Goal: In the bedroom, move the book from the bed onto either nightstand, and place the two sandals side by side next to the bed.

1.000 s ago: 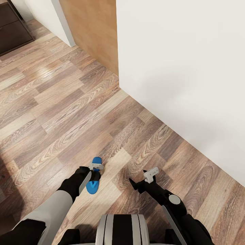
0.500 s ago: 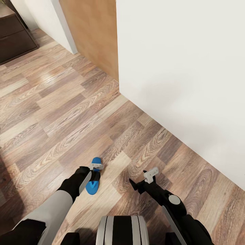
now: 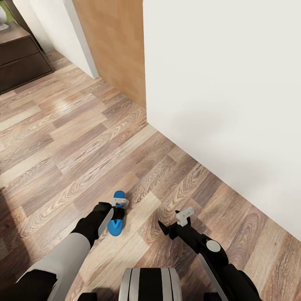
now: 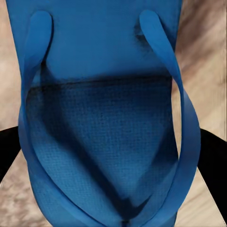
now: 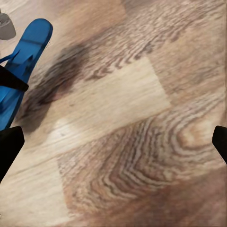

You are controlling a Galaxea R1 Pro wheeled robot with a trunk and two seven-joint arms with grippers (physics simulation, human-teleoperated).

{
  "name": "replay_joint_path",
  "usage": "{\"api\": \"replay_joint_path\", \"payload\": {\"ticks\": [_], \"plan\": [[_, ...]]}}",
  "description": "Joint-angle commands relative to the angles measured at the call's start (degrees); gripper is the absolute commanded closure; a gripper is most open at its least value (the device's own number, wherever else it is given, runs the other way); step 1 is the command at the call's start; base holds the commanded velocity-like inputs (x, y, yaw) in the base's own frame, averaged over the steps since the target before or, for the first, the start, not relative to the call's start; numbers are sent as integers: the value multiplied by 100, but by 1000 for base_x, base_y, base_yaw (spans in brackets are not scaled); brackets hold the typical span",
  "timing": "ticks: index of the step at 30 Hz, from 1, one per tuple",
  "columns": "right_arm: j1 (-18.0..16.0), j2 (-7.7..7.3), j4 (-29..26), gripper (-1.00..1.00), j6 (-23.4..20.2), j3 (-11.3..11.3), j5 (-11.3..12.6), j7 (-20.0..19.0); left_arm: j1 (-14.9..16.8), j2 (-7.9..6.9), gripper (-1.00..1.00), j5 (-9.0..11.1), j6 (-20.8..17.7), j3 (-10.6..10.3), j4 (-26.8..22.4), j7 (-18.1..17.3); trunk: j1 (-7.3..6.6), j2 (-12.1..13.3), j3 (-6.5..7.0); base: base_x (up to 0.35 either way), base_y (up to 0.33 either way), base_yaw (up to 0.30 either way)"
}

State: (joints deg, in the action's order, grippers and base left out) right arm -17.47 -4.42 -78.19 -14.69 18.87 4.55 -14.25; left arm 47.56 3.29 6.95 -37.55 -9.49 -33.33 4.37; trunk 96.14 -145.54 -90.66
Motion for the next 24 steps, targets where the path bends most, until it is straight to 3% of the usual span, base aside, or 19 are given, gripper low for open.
{"api": "replay_joint_path", "payload": {"ticks": [1,8,13,24], "plan": [[-2,2,-9,-100,-55,11,40,2,0,-4,100,62,-24,-23,-22,46,-3,0,19,0,0,0],[15,-15,-14,-100,0,-13,98,-33,-1,-4,100,60,-42,-27,-51,38,-21,10,175,-8,0,0],[22,-16,-23,-100,1,-15,99,-34,-1,-4,100,45,-42,-34,-51,46,-34,16,285,-300,0,24],[22,-15,-22,-100,1,-15,99,-34,-1,-4,100,34,-42,-36,-51,46,-62,31,529,-338,0,259]]}}
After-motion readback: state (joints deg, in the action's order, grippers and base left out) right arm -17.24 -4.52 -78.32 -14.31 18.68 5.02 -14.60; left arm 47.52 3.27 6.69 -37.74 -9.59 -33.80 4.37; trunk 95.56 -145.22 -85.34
